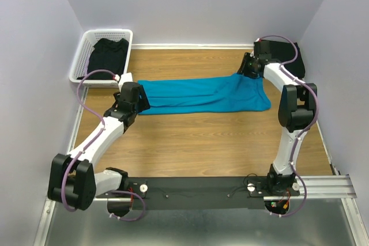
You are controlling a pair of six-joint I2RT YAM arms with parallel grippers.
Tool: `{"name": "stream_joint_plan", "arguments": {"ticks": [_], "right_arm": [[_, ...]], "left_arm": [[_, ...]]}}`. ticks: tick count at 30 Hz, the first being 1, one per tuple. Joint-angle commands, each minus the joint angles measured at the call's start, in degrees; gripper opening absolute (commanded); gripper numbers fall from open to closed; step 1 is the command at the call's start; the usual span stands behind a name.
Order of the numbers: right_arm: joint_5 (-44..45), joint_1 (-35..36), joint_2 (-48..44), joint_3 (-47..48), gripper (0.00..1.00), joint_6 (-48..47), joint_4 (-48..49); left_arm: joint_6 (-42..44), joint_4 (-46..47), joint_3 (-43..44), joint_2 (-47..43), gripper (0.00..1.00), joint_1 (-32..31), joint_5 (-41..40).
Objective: Fold and stack the t-shirts
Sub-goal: Fold the tshirt
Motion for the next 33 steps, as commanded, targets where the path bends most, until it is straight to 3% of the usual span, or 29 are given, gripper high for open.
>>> {"name": "stream_joint_plan", "arguments": {"ticks": [1,5,9,13,18,22,33], "right_arm": [[1.6,4.4,-7.2,-3.2,0.54,-10.9,1.2],[1.1,11.8,-10.6,-6.6,0.63,-21.2,1.5],[-4.8,19.9,-10.6,-8.5,0.63,-26.5,2.4],[-6.3,26.3,-6.6,-7.0,0.64,-30.2,3.2],[-4.4,33.4,-0.2,-2.7,0.75,-35.1,3.3],[-1.2,36.6,4.1,0.5,0.83,-37.7,3.5],[4.2,38.1,8.9,4.6,0.84,-40.5,3.6]], "left_arm": [[-3.7,-1.8,1.2,3.6,0.78,0.2,5.8],[-8.7,-3.1,2.5,7.6,0.72,0.2,7.4],[-13.3,-3.6,3.2,11.2,0.58,1.4,8.1],[-16.2,-2.0,3.2,13.5,0.52,4.5,10.8],[-17.0,-0.5,4.4,18.4,0.42,5.7,12.9],[-17.0,0.0,4.4,22.2,0.35,5.9,13.0],[-18.0,-2.1,1.8,25.9,0.28,6.6,12.6]]}}
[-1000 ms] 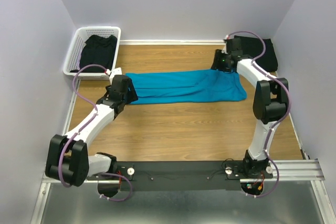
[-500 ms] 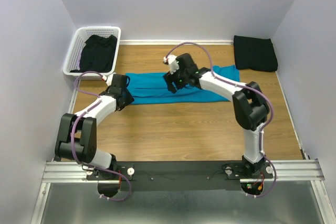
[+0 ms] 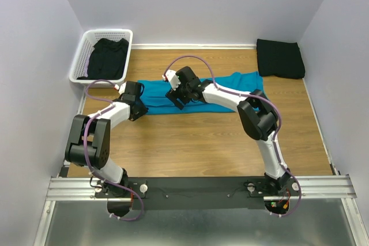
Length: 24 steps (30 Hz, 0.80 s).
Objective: Fold and stack the t-shirts
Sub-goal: Fold the tshirt
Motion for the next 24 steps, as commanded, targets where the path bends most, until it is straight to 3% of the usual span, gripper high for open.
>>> {"name": "stream_joint_plan", "arguments": {"ticks": [1,10,15,24], "right_arm": [[3.5,-0.1,2.1,2.3,0.84,-2.6,0.7],[7.5,-0.1,2.6,2.3,0.83,-3.1,0.8],[15.1,-0.3,4.5,4.7,0.82,-3.0,1.1],[19.1,-4.1,6.3,9.1,0.81,0.2,1.3]], "left_arm": [[-0.9,-2.3,-2.1,2.4,0.28,0.5,0.5],[-0.7,-3.4,-3.9,0.3,0.27,1.3,0.1],[-0.5,-4.2,-6.3,-1.6,0.27,2.0,0.4],[-0.4,-4.8,-10.6,-5.7,0.27,4.1,1.8]]}}
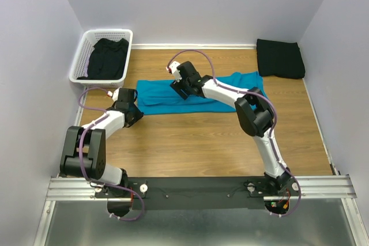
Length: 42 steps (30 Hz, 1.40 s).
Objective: Fold and stack the t-shirts
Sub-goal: Fold the tshirt
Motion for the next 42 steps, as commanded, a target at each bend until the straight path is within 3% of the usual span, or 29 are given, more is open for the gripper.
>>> {"name": "stream_joint_plan", "arguments": {"ticks": [1,10,14,23,33,42], "right_arm": [[4.2,-2.6,1.5,2.9,0.81,1.9,0.9],[-1.9,-4.3,-9.0,-6.7,0.75,5.5,1.0],[-2.7,-5.0,-14.7,-13.2,0.73,8.4,1.0],[-3.8,-5.1,-27.4,-28.1,0.73,16.4,1.1],[-4.6,-5.1,-36.4,-37.7,0.72,19.3,1.2],[-4.1,-5.1,-37.5,-39.6,0.72,19.3,1.2]], "left_arm": [[0.6,-8.5,-3.4,-1.1,0.27,0.9,0.7],[7.4,-12.8,6.5,-5.8,0.57,0.8,-2.8],[2.9,-13.6,9.0,-3.9,0.57,0.2,0.8],[-11.2,-10.8,13.7,5.1,0.58,-0.6,0.3],[-10.8,-12.5,20.9,11.5,0.53,-0.5,-8.0],[-9.9,-11.8,21.2,14.7,0.48,-0.5,-7.7]]}}
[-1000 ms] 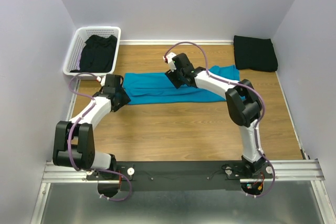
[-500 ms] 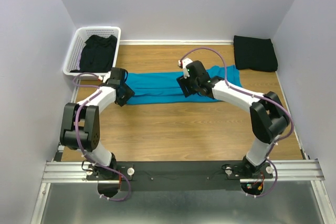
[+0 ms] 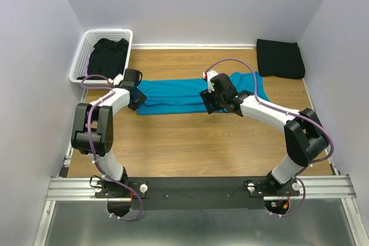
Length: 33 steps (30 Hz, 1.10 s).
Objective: Fold and stack the t-shirts
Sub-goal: Fold the tshirt
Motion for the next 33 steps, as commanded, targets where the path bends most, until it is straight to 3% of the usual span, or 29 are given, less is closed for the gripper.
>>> {"name": "stream_joint_plan", "arguments": {"ticks": [1,12,22,33], "right_arm": [[-0.2,-0.2,-1.5,-1.2,0.72,0.8,0.2],[-0.4,-0.2,-1.0,-1.1,0.71,1.0,0.2],[0.2,-0.1,-0.9,-1.5,0.71,1.1,0.2],[0.3,-0.2,0.2,-0.9,0.71,0.6,0.2]], "left_arm": [[0.0,-0.2,0.3,1.5,0.48,-0.1,-2.8],[2.2,-1.2,3.2,3.0,0.35,-0.1,-5.4],[3.8,-1.6,5.4,5.4,0.32,-0.1,-4.8],[6.1,-3.2,9.5,4.7,0.03,-0.1,-7.0]]}}
